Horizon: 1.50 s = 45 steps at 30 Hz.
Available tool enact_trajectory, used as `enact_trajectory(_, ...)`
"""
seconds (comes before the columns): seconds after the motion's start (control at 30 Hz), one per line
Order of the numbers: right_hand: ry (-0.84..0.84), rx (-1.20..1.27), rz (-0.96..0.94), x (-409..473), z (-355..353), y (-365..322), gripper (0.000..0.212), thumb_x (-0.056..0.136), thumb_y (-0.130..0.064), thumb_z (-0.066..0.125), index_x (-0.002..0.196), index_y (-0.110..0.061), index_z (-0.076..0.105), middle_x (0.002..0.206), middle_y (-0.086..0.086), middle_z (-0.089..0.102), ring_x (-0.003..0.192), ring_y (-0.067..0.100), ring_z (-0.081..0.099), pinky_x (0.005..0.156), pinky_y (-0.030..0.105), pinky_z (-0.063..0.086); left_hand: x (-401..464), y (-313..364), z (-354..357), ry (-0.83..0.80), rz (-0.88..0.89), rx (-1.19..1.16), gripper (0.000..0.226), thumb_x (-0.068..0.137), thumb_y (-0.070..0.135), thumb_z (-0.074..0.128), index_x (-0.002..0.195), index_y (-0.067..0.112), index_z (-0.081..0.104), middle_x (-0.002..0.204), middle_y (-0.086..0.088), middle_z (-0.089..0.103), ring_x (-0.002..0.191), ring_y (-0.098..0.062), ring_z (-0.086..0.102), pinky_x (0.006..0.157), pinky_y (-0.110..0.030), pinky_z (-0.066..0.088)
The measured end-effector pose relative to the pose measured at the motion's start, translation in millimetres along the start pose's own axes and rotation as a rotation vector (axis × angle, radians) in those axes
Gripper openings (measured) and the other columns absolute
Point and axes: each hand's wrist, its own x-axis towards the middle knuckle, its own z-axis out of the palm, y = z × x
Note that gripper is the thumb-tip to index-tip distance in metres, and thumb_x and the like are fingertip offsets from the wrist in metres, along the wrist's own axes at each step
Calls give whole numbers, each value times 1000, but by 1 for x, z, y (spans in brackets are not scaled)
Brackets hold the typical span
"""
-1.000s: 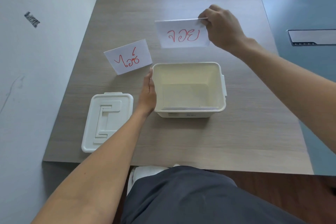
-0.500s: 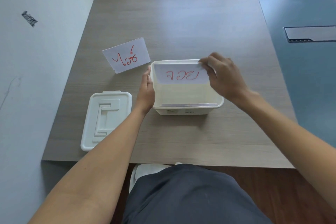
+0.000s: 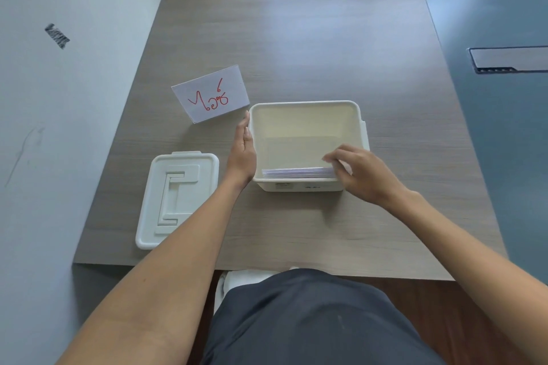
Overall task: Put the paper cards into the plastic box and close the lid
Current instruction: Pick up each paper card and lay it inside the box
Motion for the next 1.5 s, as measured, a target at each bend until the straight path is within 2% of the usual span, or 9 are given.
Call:
enact_trajectory(0.2, 323, -71, 103, 44, -8, 31, 28, 95, -13, 54, 120, -10, 67, 134, 10, 57, 118, 29, 57, 98, 40, 40, 1, -2, 1, -1, 4, 13, 47, 109, 29, 19, 155, 30, 25, 161, 17, 23, 146, 2, 17, 113, -15, 13)
enact_trajectory(0.4, 171, -50, 310, 60, 4, 55, 47, 103, -21, 39, 149, -11, 38, 156, 10, 36, 139, 30, 39, 108, 46, 30, 1, -2, 1, -2, 5, 26, 47, 109, 29, 19, 155, 31, 26, 161, 18, 24, 146, 2, 18, 113, -16, 14)
enact_trajectory(0.73, 142, 79, 296, 56, 5, 53, 51, 102, -7, 32, 153, -9, 30, 147, 12, 44, 128, 35, 49, 105, 44, 40, 4, -6, -2, 12, 56, 80, 46, 108, 28, 23, 153, 31, 32, 157, 19, 30, 135, 11, 25, 108, -10, 19)
enact_trajectory(0.87, 154, 62, 293, 56, 6, 55, 52, 100, -6, 33, 152, -11, 31, 144, 12, 47, 122, 38, 52, 100, 50, 43, 25, -1, -21, 77, 136, 283, 33, 102, 15, 38, 129, 15, 57, 131, -2, 51, 111, -8, 50, 94, -21, 38)
enact_trajectory(0.97, 157, 49, 308, 54, 6, 55, 53, 100, -7, 33, 153, -14, 30, 141, 11, 49, 112, 40, 56, 93, 52, 46, 57, -2, -46, 134, 215, 425, 29, 97, 4, 42, 114, 3, 65, 123, -14, 54, 115, -25, 56, 98, -22, 37)
enact_trajectory(1.1, 179, 16, 293, 54, 8, 55, 53, 100, -7, 35, 152, -14, 31, 135, 12, 53, 102, 43, 59, 87, 52, 48, 103, -2, -85, 266, 282, 662, 32, 91, 6, 49, 119, 4, 65, 124, -18, 53, 110, -34, 60, 95, -38, 42)
enact_trajectory(1.23, 202, -27, 299, 54, 8, 54, 53, 99, -8, 36, 152, -14, 34, 128, 13, 57, 94, 42, 60, 82, 49, 49, 140, 0, -112, 369, 155, 935, 47, 88, 12, 54, 135, 12, 50, 139, -18, 39, 125, -37, 43, 103, -47, 32)
enact_trajectory(1.33, 218, -62, 288, 56, 9, 55, 54, 98, -6, 38, 151, -13, 35, 126, 13, 58, 91, 42, 60, 80, 48, 49, 166, -6, -130, 275, 38, 1023, 50, 94, 19, 54, 143, 14, 43, 144, -17, 37, 130, -37, 41, 107, -48, 28)
enact_trajectory(1.5, 216, -47, 307, 55, 11, 56, 54, 98, -8, 38, 151, -16, 34, 124, 11, 59, 93, 40, 60, 82, 51, 49, 189, -14, -141, 202, 101, 1011, 27, 100, 20, 49, 119, 11, 66, 125, -17, 59, 116, -37, 55, 101, -44, 31)
